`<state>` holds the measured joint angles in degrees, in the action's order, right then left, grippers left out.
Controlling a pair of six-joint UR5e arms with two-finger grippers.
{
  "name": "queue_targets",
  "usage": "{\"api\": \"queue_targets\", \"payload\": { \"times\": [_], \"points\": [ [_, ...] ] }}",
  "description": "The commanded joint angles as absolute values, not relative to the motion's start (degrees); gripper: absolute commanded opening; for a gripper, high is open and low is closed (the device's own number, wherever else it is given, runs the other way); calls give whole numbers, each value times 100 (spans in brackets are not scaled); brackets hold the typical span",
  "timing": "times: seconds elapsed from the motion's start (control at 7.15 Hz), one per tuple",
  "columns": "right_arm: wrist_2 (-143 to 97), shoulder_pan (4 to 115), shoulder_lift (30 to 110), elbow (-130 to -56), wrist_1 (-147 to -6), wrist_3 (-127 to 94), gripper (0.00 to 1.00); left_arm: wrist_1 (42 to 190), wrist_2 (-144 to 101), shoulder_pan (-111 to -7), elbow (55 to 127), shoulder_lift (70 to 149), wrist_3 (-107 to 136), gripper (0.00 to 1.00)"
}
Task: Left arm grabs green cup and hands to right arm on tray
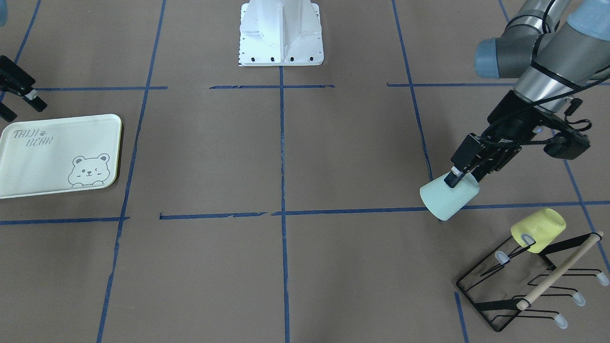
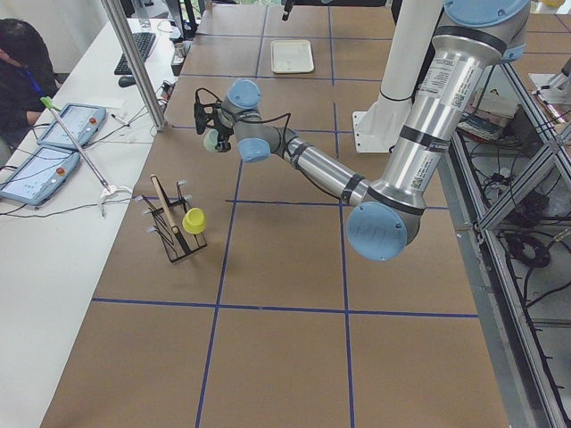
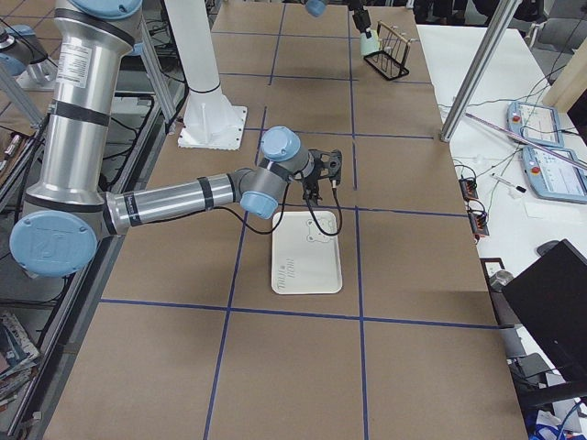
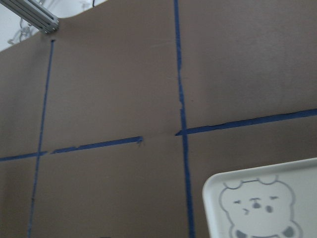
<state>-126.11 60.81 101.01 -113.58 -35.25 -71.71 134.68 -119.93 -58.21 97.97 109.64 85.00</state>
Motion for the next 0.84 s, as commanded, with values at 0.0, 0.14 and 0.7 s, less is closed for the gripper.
{"api": "queue_targets", "payload": {
  "times": [0.0, 0.14, 0.7],
  "points": [
    [-12121, 5250, 9530, -11355, -2640, -8679, 100, 14531, -11910, -5224, 9861, 10802, 9689, 48],
    [-12024, 5003, 9458, -11382, -2280, -8849, 100, 14990, -11779, -4907, 9870, 10793, 10173, 48],
    [-11046, 3750, 8537, -11373, -1136, -10089, 100, 16397, -11812, -4159, 10002, 10828, 11432, 48]
  ]
}}
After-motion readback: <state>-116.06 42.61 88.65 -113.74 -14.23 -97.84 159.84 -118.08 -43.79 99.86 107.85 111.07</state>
